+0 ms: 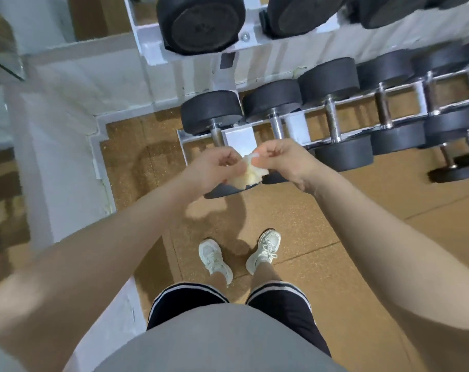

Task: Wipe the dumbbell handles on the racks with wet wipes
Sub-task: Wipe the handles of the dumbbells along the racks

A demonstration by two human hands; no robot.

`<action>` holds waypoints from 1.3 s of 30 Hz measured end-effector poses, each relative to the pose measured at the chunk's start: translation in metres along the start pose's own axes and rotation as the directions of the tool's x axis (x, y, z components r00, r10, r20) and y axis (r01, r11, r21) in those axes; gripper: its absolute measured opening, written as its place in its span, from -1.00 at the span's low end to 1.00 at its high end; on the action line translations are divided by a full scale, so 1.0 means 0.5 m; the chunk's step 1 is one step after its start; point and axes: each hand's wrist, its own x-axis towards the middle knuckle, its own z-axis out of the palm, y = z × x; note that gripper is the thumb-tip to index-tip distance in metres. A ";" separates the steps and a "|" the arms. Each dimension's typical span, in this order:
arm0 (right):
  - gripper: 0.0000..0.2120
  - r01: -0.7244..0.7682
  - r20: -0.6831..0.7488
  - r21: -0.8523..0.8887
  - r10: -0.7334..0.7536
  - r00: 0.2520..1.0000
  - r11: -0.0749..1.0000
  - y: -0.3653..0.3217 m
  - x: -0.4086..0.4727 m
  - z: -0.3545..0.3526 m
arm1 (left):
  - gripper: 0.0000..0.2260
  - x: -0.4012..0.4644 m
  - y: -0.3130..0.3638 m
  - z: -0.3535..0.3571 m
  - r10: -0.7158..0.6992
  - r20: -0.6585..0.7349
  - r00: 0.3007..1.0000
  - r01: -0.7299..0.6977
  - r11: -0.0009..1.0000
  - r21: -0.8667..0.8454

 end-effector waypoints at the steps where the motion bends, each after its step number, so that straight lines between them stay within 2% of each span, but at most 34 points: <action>1: -0.87 0.008 -0.044 0.024 -0.007 0.999 1.000 0.008 -0.020 -0.018 | -0.87 0.003 0.013 0.012 0.015 0.049 0.999 -0.019 0.997 0.069; 4: -0.83 0.028 -0.179 0.107 -0.009 0.984 0.994 0.047 -0.085 -0.079 | -0.94 0.011 0.060 0.057 0.060 0.225 0.972 -0.113 0.966 0.231; 8: -0.77 0.052 -0.356 0.207 0.025 0.934 0.977 0.113 -0.179 -0.153 | -0.92 0.035 0.127 0.154 0.036 0.402 0.915 -0.252 0.829 0.499; 10: -0.76 0.026 -0.445 0.242 0.087 0.891 0.970 0.149 -0.231 -0.205 | -0.88 0.049 0.149 0.217 -0.003 0.455 0.891 -0.289 0.768 0.571; 12: -0.78 0.023 -0.516 0.316 0.151 0.843 0.949 0.187 -0.292 -0.265 | -0.87 0.061 0.172 0.290 -0.016 0.469 0.883 -0.299 0.751 0.589; 16: -0.80 0.129 -0.585 0.539 0.259 0.768 0.833 0.281 -0.437 -0.389 | -0.80 0.081 0.248 0.477 -0.076 0.550 0.832 -0.292 0.784 0.548; 19: -0.71 0.069 -0.668 0.467 0.300 0.681 0.882 0.367 -0.533 -0.487 | -0.80 0.097 0.301 0.639 -0.089 0.550 0.831 -0.222 0.852 0.474; 23: -0.69 0.046 -0.667 0.550 0.405 0.625 0.834 0.467 -0.652 -0.622 | -0.88 0.113 0.356 0.859 -0.105 0.563 0.820 0.020 0.988 0.155; 26: -0.69 0.043 -0.652 0.610 0.470 0.595 0.792 0.523 -0.718 -0.711 | -0.83 0.128 0.402 0.998 -0.075 0.556 0.828 0.136 0.988 -0.069; 29: -0.74 0.064 -0.616 0.681 0.523 0.589 0.730 0.564 -0.767 -0.786 | -0.81 0.145 0.449 1.111 -0.111 0.514 0.850 0.216 0.965 -0.150; 32: -0.75 0.125 -0.543 0.788 0.586 0.601 0.603 0.592 -0.817 -0.856 | -0.81 0.175 0.487 1.206 -0.069 0.538 0.840 0.156 0.981 -0.118; 36: -0.74 0.226 -0.458 0.878 0.604 0.652 0.421 0.643 -0.881 -0.977 | -0.87 0.225 0.553 1.337 0.064 0.532 0.845 -0.071 0.997 -0.006; 38: -0.75 0.268 -0.428 0.900 0.590 0.684 0.343 0.672 -0.907 -1.056 | -0.88 0.258 0.592 1.408 0.078 0.536 0.841 -0.094 0.996 0.004; 39: -0.72 0.259 -0.417 0.905 0.593 0.689 0.337 0.686 -0.915 -1.099 | -0.87 0.279 0.611 1.446 0.069 0.550 0.832 -0.094 0.995 0.018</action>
